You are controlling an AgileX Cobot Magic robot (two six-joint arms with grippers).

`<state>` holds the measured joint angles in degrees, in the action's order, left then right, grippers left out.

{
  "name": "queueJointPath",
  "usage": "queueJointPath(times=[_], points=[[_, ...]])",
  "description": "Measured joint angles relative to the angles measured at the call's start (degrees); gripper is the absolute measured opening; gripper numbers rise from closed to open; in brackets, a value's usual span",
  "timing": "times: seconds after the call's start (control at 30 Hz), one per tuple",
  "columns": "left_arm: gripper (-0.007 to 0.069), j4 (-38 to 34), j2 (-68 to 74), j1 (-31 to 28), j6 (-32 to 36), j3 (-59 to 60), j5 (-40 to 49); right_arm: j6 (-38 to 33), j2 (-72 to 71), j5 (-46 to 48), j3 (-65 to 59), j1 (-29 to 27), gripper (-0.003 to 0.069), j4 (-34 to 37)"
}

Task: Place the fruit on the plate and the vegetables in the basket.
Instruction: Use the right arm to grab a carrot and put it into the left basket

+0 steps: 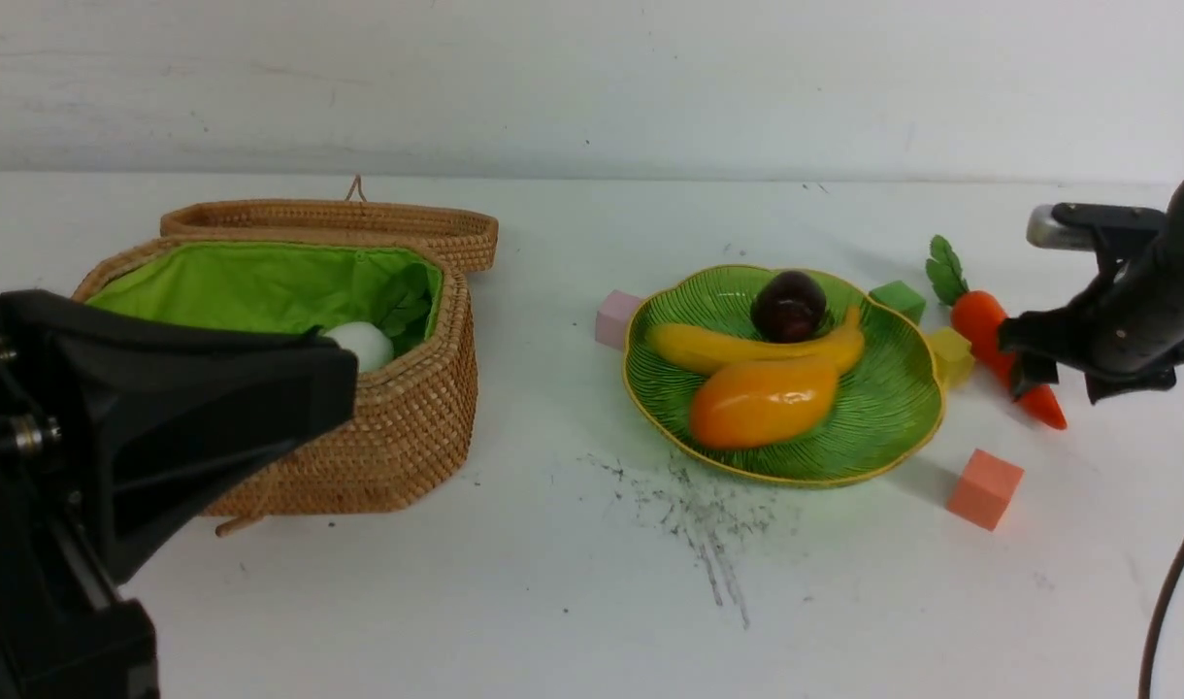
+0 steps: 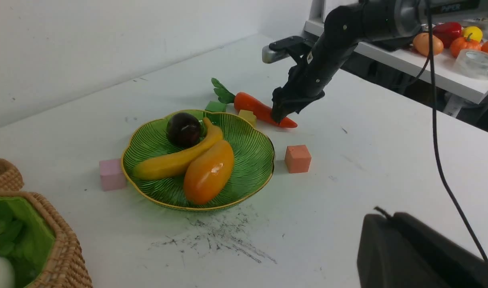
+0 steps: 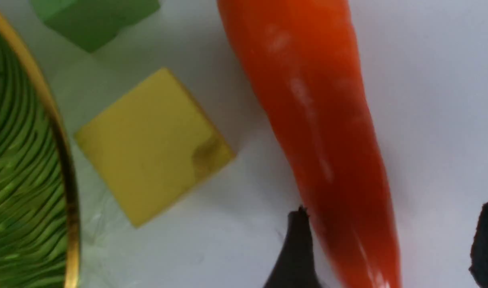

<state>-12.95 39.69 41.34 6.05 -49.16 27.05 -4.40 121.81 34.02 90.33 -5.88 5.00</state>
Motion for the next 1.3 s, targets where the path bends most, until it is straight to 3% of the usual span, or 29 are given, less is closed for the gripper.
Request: queueJointPath(times=[0.23, 0.37, 0.47, 0.77, 0.9, 0.97, 1.1, 1.3], points=[[-0.0007, -0.1, 0.0, 0.0, 0.0, 0.0, -0.5, -2.6, 3.1, -6.9, 0.1, 0.0, 0.0514, 1.4], [-0.0006, -0.1, 0.0, 0.0, 0.0, 0.0, -0.6, -3.2, 3.8, -8.4, 0.6, 0.0, 0.0419, 1.8], [-0.0003, -0.1, 0.0, 0.0, 0.0, 0.0, 0.4, -3.3, 3.6, -7.1, 0.7, 0.0, 0.0272, 1.9], [-0.0002, 0.2, -1.0, 0.0, -2.2, 0.0, 4.5, -3.3, -7.1, 8.2, 0.0, 0.0, 0.0274, 1.7], [-0.0002, 3.7, -4.3, 0.0, -7.0, 0.0, 6.5, -3.4, -16.1, 11.2, 0.0, 1.1, 0.0274, 5.2], [-0.0002, 7.8, -7.5, 0.0, -11.7, 0.0, 8.2, -5.4, -21.2, 11.2, 0.0, 3.3, 0.0274, 8.7], [-0.0002, 18.2, -14.1, 0.0, -24.7, 0.0, 15.6, -21.7, -29.0, 7.2, 1.0, 16.3, 0.0274, 24.0], [-0.0002, 24.5, -20.2, 0.0, -30.8, 0.0, 24.9, -43.8, -23.4, 2.2, 8.5, 35.1, 0.0274, 42.6]])
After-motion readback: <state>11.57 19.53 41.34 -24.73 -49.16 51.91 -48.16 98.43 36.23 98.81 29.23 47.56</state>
